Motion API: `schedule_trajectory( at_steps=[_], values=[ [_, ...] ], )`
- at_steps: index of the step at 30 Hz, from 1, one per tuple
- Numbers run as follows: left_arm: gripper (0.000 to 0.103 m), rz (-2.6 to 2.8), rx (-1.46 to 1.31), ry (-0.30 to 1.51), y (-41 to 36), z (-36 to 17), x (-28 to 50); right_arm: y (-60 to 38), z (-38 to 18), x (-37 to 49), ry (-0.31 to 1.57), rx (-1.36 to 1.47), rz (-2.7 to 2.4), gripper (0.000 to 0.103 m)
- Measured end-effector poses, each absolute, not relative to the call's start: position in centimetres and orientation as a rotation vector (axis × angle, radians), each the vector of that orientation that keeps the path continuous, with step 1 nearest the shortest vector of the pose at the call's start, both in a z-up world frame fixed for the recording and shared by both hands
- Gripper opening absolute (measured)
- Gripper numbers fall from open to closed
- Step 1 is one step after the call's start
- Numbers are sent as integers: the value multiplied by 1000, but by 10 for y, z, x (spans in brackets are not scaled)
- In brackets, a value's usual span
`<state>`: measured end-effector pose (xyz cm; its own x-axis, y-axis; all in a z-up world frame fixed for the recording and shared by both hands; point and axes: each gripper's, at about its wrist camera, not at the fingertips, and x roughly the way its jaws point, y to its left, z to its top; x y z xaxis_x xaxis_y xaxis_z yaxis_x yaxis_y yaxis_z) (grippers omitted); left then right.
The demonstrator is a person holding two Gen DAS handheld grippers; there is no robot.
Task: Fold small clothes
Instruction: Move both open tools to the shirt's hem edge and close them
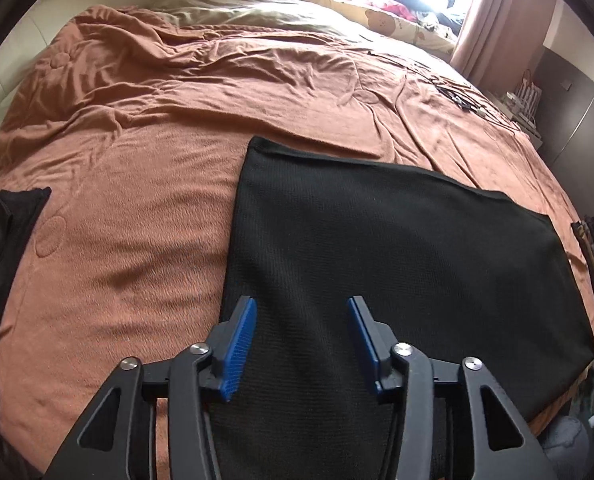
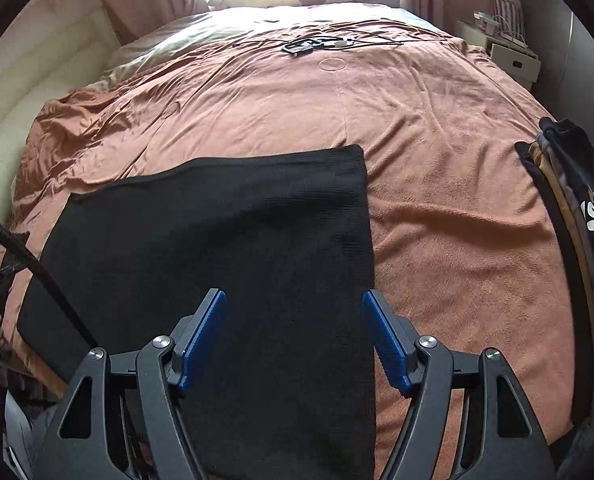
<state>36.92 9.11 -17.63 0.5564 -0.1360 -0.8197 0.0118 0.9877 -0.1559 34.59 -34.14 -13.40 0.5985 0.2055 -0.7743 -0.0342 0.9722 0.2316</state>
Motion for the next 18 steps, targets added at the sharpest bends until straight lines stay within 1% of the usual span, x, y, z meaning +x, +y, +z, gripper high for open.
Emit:
schedule_trajectory(
  at_steps=[5, 10, 18],
  values=[
    [42, -79, -90, 1024, 84, -194, 349, -330, -148, 326, 955, 177, 161, 69],
    [42, -32, -56, 1069, 93, -211, 331, -331, -171, 315, 1029, 171, 129, 69],
    [41, 19, -30, 1075, 114, -208, 300, -331, -178, 292, 1090, 120, 63, 69]
  ],
)
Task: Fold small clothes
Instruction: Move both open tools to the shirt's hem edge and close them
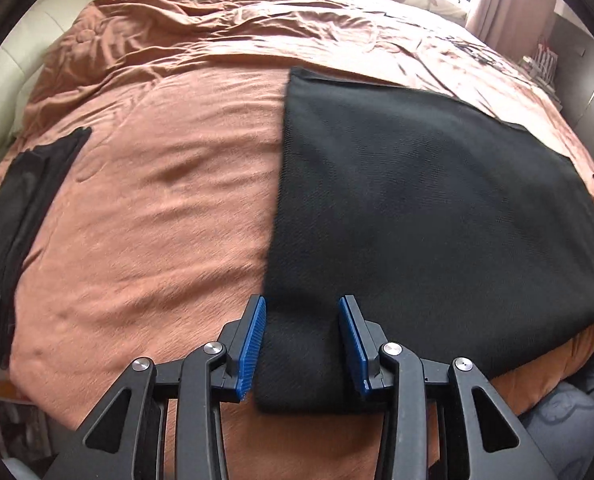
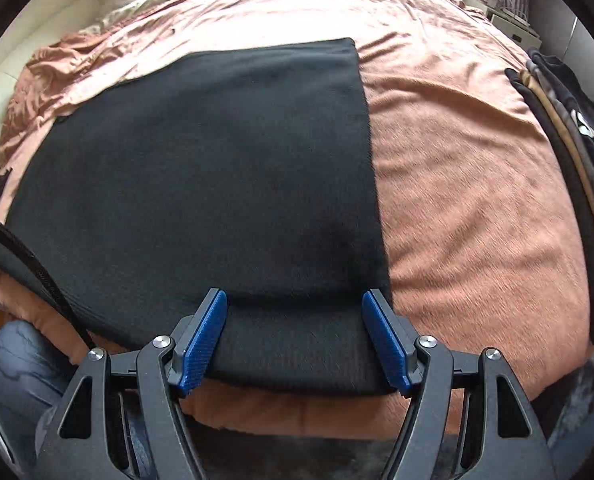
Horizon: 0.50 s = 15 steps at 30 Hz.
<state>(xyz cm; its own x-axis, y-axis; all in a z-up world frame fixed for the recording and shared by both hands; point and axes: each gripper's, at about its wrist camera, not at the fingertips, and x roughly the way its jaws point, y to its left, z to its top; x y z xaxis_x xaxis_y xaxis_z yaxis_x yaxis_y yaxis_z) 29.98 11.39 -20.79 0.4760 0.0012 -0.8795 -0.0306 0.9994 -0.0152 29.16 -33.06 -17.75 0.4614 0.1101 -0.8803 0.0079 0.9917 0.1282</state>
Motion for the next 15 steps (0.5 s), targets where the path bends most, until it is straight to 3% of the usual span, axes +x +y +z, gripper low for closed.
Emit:
schedule_trajectory(
  at_steps=[7, 15],
  values=[
    [41, 72, -95, 1058, 143, -198, 276, -318, -129, 275, 1018, 121, 63, 68],
    [41, -16, -101, 976, 112, -167, 257, -274, -100, 263, 978, 149, 192, 68]
  ],
)
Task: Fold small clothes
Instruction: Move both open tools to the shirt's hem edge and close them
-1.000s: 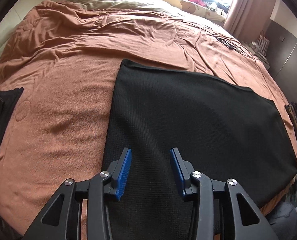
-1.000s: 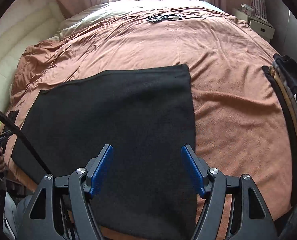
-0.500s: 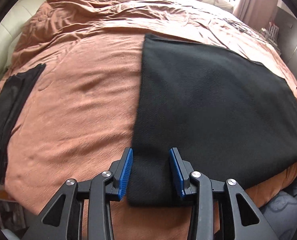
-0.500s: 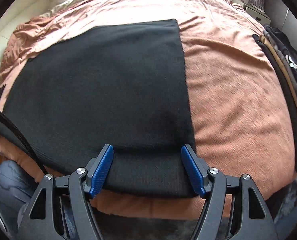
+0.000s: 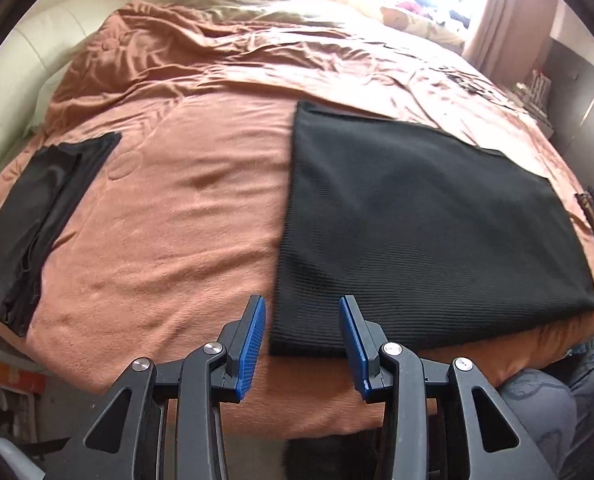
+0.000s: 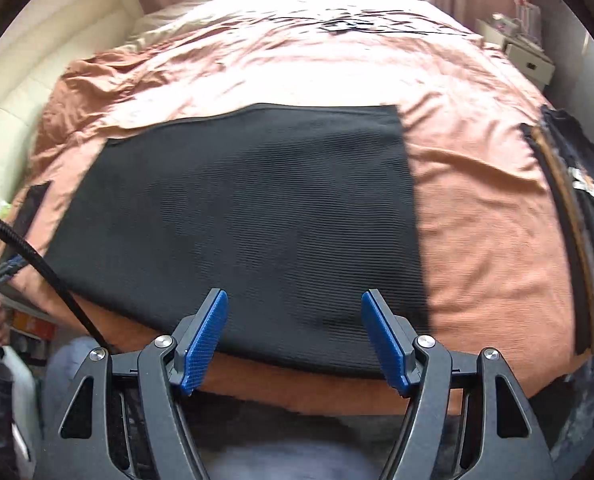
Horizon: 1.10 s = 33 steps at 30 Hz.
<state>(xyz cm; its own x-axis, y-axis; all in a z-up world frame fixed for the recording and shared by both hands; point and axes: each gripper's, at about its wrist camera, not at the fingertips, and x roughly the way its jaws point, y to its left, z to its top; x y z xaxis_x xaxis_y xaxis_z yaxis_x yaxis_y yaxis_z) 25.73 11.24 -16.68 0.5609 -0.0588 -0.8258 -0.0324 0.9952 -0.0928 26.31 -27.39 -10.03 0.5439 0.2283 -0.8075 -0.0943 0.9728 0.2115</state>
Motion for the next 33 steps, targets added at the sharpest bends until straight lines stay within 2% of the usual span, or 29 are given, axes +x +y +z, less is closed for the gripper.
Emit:
schedule_trajectory(
  at_steps=[7, 10, 17, 20, 26, 31, 33],
  values=[
    [41, -112, -105, 1001, 59, -173, 264, -243, -128, 267, 1027, 164, 248, 68],
    [41, -135, -82, 1014, 33, -181, 267, -240, -143, 281, 1060, 176, 255, 59],
    [41, -117, -5, 1051, -4, -201, 273, -220, -176, 306, 1139, 91, 216, 58],
    [41, -111, -19, 1083, -2, -217, 277, -215, -170, 310, 1131, 74, 208, 58],
    [41, -126, -94, 1068, 14, -207, 274, -185, -149, 313, 1078, 45, 291, 58],
    [41, -84, -227, 1033, 55, -205, 262, -153, -154, 324, 1088, 48, 397, 46],
    [41, -53, -285, 1009, 76, -207, 260, -143, -162, 333, 1106, 48, 423, 38]
  ],
)
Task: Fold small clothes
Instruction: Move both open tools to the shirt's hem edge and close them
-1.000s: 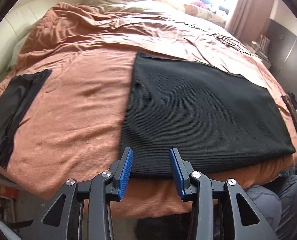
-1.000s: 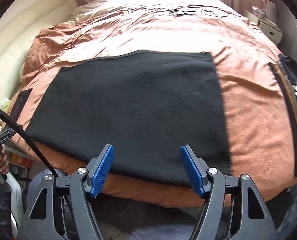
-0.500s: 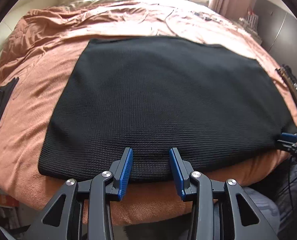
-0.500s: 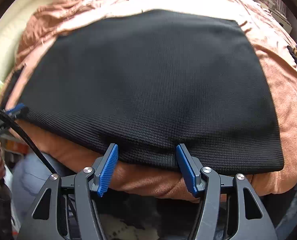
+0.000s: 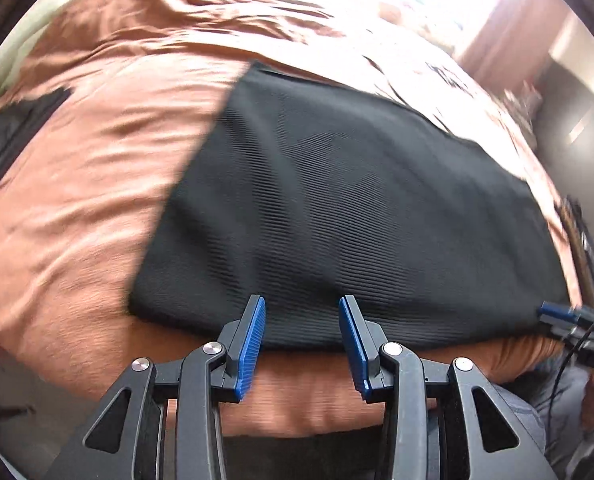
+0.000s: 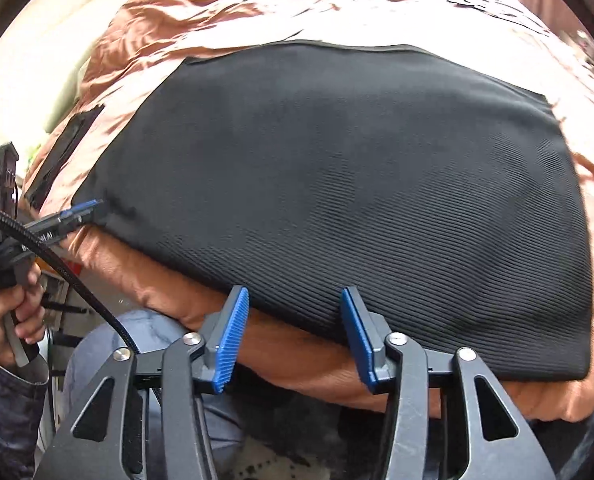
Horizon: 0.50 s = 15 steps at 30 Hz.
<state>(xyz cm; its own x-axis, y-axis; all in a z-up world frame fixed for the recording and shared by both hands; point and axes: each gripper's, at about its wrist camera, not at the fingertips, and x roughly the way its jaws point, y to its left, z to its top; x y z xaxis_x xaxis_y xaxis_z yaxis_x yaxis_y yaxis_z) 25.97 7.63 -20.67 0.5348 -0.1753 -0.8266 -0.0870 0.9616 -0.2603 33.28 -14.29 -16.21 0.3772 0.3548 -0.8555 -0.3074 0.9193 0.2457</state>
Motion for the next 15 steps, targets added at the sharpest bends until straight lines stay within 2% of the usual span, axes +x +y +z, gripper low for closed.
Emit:
schedule_trajectory(
  at_steps=[3, 15],
  values=[
    [41, -19, -350, 1007, 107, -212, 255, -137, -173, 346, 1132, 87, 461, 29],
    [41, 1, -523, 957, 166, -207, 224, -105, -185, 380, 1163, 157, 628, 25]
  ],
)
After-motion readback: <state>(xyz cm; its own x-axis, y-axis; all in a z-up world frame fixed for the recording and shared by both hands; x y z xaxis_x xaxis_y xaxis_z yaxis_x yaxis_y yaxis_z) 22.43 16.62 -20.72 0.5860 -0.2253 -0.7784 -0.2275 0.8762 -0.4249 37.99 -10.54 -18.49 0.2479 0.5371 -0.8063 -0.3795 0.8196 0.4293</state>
